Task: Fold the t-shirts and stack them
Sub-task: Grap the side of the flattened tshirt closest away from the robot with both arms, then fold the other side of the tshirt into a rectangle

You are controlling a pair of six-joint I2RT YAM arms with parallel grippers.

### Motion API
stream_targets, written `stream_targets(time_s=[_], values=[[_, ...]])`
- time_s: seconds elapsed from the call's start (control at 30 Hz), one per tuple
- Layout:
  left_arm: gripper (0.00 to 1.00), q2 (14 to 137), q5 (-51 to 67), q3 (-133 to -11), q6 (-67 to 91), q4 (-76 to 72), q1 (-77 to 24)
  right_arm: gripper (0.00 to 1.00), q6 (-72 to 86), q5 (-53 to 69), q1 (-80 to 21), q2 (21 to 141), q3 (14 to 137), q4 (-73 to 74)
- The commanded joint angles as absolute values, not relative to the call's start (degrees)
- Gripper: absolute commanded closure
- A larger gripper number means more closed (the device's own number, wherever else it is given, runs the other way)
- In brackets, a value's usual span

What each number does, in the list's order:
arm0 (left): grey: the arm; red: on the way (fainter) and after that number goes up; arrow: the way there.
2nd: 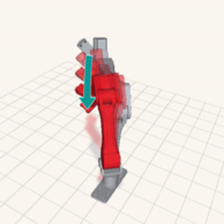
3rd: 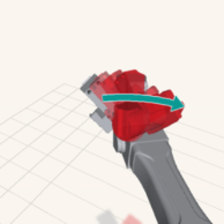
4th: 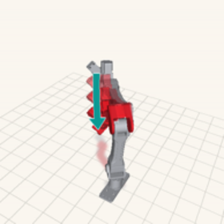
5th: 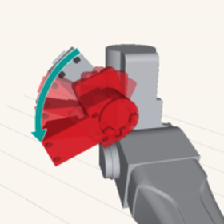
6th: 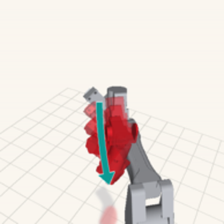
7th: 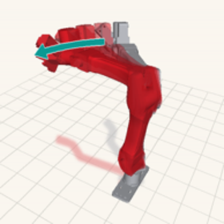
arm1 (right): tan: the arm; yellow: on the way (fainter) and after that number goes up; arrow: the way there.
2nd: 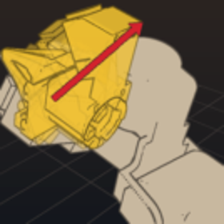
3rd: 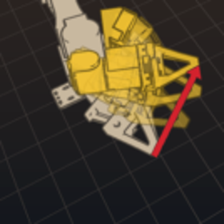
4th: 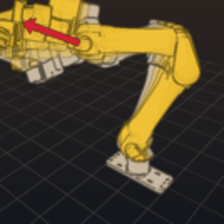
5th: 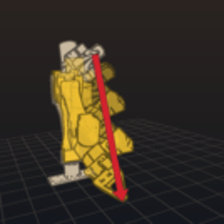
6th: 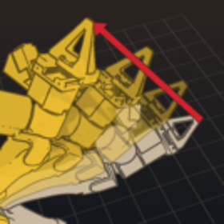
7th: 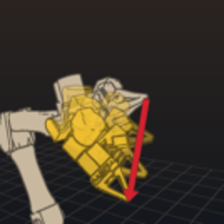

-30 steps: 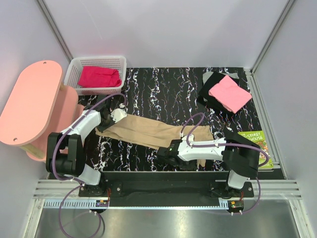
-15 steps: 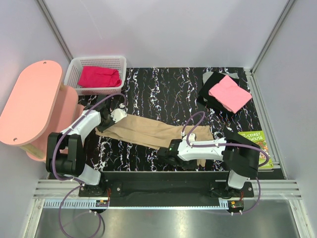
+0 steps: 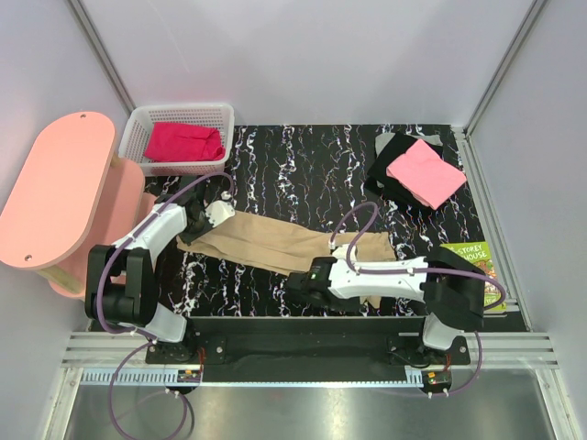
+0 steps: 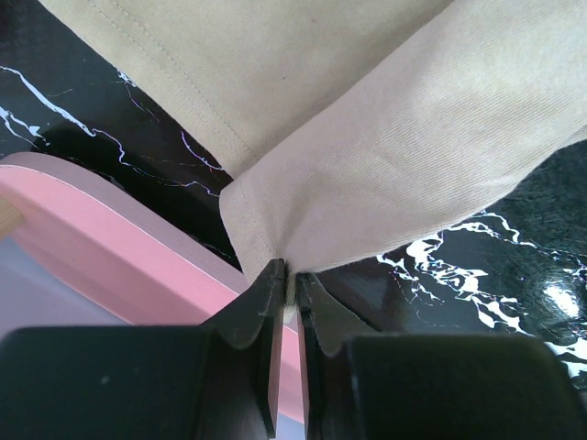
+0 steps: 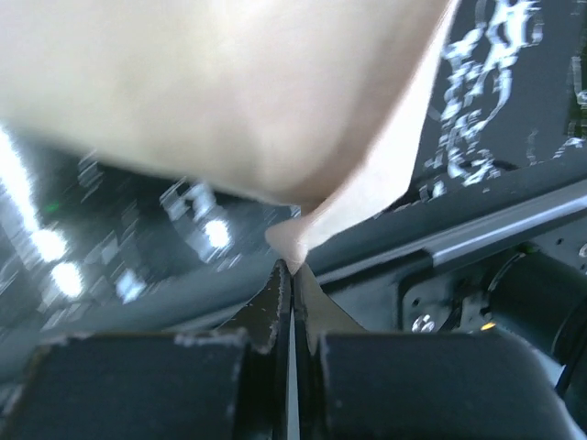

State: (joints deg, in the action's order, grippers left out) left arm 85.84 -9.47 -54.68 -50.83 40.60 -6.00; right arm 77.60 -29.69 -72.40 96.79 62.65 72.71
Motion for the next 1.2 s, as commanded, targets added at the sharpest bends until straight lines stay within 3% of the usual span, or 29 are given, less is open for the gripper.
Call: stream_targets(time_s=[0.0,0.6,1.0,1.17], values=[[0.87,82.97,-8.17,-53.97,-51.59,40.78,-5.62,1.00,79.71,-29.36,-78.29,94.13,69.07,77.07],[0.86,71.46,-8.53,-50.45,-54.23,45.44,-5.62,1.00,103.52,-20.57,-98.60,82.89,69.69,91.58],[0.86,70.14,-9.40,-49.84,-54.93,46.05,-5.54,1.00,115.48,-16.97,-112.66,85.08,78.57,93.60],[0.86,68.82,-9.40,-50.97,-55.72,46.93,-5.54,1.00,119.26,-18.45,-113.73,82.19,78.32,93.60]])
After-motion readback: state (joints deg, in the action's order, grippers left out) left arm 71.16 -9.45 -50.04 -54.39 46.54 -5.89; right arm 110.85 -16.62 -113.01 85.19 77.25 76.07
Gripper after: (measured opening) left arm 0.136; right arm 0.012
